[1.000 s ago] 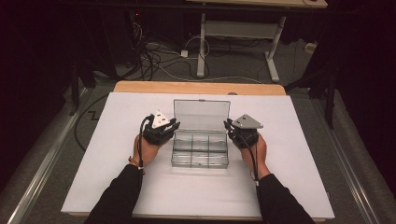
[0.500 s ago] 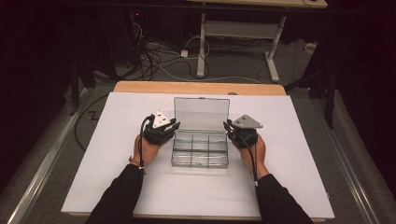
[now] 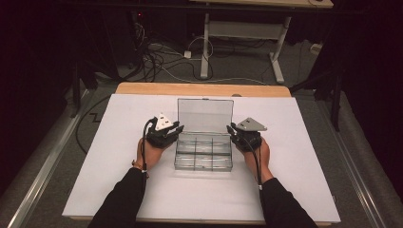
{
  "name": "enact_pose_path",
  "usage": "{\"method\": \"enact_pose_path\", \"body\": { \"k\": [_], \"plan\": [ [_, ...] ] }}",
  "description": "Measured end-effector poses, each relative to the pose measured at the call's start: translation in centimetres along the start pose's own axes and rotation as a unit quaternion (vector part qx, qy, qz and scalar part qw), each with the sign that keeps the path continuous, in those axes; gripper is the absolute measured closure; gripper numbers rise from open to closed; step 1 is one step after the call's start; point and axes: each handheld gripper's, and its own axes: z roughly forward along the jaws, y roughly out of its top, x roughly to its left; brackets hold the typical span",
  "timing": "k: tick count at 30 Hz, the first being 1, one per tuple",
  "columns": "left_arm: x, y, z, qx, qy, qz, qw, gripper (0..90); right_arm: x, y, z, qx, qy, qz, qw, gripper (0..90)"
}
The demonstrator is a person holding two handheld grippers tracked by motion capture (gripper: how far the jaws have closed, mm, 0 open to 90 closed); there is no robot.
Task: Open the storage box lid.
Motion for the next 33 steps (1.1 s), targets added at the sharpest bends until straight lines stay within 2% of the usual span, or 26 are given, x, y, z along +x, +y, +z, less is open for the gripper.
{"method": "enact_pose_path", "body": {
  "k": [16,33],
  "plan": [
    [0.05,-0.25,0.17,0.000,-0.004,-0.008,1.0000,68.3,0.08,-0.48,0.21,0.012,0.010,0.008,0.9998,76.5],
    [-0.01,-0.38,0.20,-0.002,-0.003,-0.011,0.9999,68.1,0.13,-0.43,0.25,0.012,0.005,0.003,0.9999,75.0]
  ]
}}
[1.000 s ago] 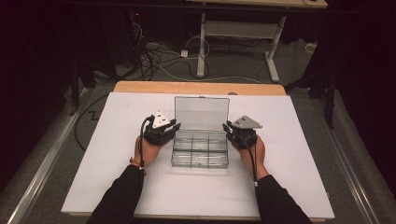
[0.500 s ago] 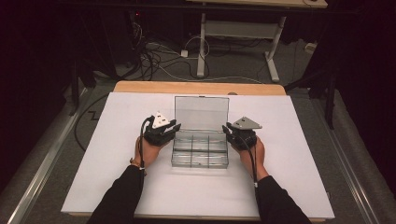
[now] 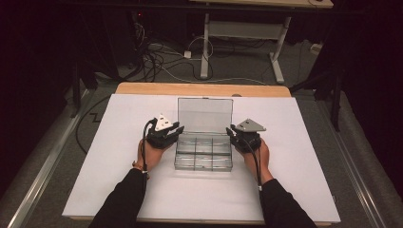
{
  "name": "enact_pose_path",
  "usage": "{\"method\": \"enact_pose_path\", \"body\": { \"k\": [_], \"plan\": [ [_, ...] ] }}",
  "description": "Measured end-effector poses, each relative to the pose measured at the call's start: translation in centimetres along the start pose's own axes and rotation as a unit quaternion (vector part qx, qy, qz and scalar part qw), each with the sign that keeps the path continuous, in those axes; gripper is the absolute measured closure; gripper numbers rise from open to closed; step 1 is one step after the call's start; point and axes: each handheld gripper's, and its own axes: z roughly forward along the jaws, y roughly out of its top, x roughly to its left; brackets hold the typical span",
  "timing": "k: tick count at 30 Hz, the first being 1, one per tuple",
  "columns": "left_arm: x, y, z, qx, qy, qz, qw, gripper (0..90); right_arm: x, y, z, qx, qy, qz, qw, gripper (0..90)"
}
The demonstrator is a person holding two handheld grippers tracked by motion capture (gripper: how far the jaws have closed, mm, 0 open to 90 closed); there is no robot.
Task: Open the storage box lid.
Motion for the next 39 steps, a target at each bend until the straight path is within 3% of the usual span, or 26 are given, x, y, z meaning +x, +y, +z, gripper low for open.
{"method": "enact_pose_path", "body": {
  "k": [22,34,39],
  "plan": [
    [0.18,-0.20,0.02,-0.001,0.004,-0.009,1.0000,67.6,0.05,-0.02,0.04,0.003,-0.008,0.001,1.0000,75.0],
    [0.01,-0.28,0.12,0.004,0.004,-0.005,1.0000,67.9,0.41,-0.07,0.20,0.007,-0.003,-0.008,0.9999,74.3],
    [-0.18,-0.14,-0.15,0.006,0.008,0.009,0.9999,67.8,0.47,0.01,0.06,0.007,0.000,-0.013,0.9999,74.6]
  ]
}}
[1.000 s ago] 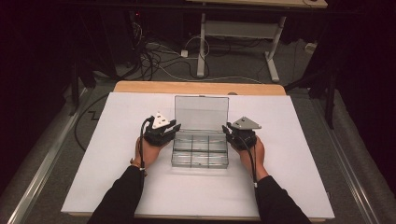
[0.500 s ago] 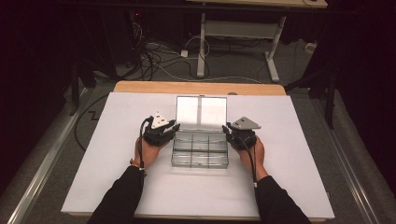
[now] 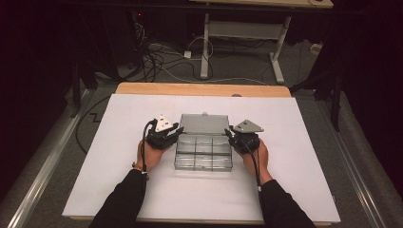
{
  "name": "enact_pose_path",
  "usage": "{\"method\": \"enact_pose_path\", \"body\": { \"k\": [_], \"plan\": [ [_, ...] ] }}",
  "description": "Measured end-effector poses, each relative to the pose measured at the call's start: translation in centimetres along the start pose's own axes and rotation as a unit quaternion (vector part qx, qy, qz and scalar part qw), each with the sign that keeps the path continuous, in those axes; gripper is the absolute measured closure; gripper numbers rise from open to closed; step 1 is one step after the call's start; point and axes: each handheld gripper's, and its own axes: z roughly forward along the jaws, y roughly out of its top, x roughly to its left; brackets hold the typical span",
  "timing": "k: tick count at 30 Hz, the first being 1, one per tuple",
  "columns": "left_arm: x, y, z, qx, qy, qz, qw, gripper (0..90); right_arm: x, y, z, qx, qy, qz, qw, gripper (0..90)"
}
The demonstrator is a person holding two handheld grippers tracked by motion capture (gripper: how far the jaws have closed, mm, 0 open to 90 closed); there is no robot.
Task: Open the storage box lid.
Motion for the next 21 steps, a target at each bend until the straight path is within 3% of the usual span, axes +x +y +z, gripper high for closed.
{"method": "enact_pose_path", "body": {
  "k": [10,14,21],
  "plan": [
    [-0.4,0.7,-1.7,-0.007,0.016,0.043,0.9989,67.9,0.2,0.6,-1.9,-0.018,0.015,-0.009,0.9997,72.5],
    [-0.6,0.7,-2.6,-0.016,0.024,0.070,0.9971,67.8,0.2,0.7,-2.8,-0.029,0.024,-0.012,0.9992,71.4],
    [-1.1,0.4,-4.0,-0.033,0.023,0.080,0.9960,67.8,0.5,0.9,-4.8,-0.045,0.031,-0.024,0.9982,69.1]
  ]
}}
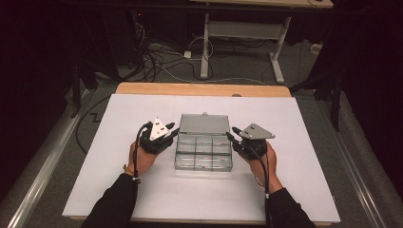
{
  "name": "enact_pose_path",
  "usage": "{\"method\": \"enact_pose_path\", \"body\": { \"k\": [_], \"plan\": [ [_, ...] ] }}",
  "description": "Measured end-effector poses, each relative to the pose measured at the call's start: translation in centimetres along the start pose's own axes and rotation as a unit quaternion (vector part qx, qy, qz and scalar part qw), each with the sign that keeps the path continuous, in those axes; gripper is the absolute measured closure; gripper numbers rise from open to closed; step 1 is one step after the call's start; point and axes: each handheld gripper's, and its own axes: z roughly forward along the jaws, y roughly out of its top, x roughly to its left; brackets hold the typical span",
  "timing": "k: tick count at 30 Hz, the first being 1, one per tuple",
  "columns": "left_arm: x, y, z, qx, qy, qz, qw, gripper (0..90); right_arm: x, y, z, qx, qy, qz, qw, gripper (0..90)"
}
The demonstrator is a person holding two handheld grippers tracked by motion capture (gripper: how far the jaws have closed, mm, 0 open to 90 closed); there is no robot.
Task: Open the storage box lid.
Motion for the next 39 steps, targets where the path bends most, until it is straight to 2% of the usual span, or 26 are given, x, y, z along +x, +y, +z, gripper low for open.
{"method": "enact_pose_path", "body": {
  "k": [4,6,7,12,15,22,23,27,31,33,35,36,37,38,39],
  "plan": [
    [-0.6,0.1,-0.6,-0.006,-0.007,0.003,1.0000,67.6,0.1,-0.1,-1.0,-0.005,0.006,-0.002,1.0000,68.5],
    [-0.9,0.0,-0.9,-0.011,-0.010,0.007,0.9999,67.5,0.2,-0.3,-1.4,-0.006,0.010,0.003,0.9999,64.9],
    [-1.1,0.0,-1.0,-0.010,-0.013,0.008,0.9998,62.4,0.2,-0.4,-1.7,-0.007,0.013,0.002,0.9999,64.0],
    [-1.9,-0.1,-2.0,-0.012,-0.015,0.032,0.9993,61.8,0.4,-0.6,-3.1,-0.013,0.021,-0.007,0.9997,54.2],
    [-2.2,-0.2,-2.6,-0.012,-0.025,0.040,0.9988,56.1,0.3,-0.7,-4.0,-0.017,0.021,-0.006,0.9996,48.6],
    [-3.3,-0.9,-3.7,0.006,-0.037,0.073,0.9966,44.2,0.0,-1.6,-6.0,-0.024,0.016,-0.005,0.9996,38.4],
    [-3.4,-0.9,-3.9,0.008,-0.040,0.077,0.9962,40.2,-0.1,-1.8,-6.2,-0.022,0.017,-0.002,0.9996,36.9],
    [-3.8,-1.4,-4.5,0.011,-0.048,0.083,0.9953,34.2,-0.3,-2.7,-6.9,-0.008,0.016,0.000,0.9998,34.2],
    [-4.1,-1.9,-5.3,0.003,-0.053,0.081,0.9953,29.6,-0.7,-3.7,-7.6,0.009,0.013,0.005,0.9999,32.7],
    [-4.1,-2.3,-5.7,-0.006,-0.050,0.075,0.9959,25.5,-0.8,-4.3,-7.9,0.020,0.007,0.006,0.9998,32.4],
    [-4.1,-2.7,-6.0,-0.007,-0.061,0.077,0.9952,24.2,-0.9,-5.0,-8.2,0.031,0.002,0.009,0.9995,32.2],
    [-4.1,-2.9,-6.2,-0.007,-0.056,0.077,0.9954,20.4,-1.0,-5.4,-8.3,0.039,-0.004,0.008,0.9992,32.0],
    [-4.2,-3.1,-6.4,-0.006,-0.056,0.077,0.9954,20.3,-1.1,-5.7,-8.5,0.047,-0.013,0.006,0.9988,32.1],
    [-4.2,-3.4,-6.6,-0.005,-0.059,0.075,0.9954,20.3,-1.4,-6.5,-8.7,0.061,-0.015,0.014,0.9979,32.9],
    [-4.2,-3.6,-6.8,-0.003,-0.061,0.073,0.9955,20.3,-1.4,-6.5,-8.7,0.061,-0.015,0.014,0.9979,32.9]
  ]
}}
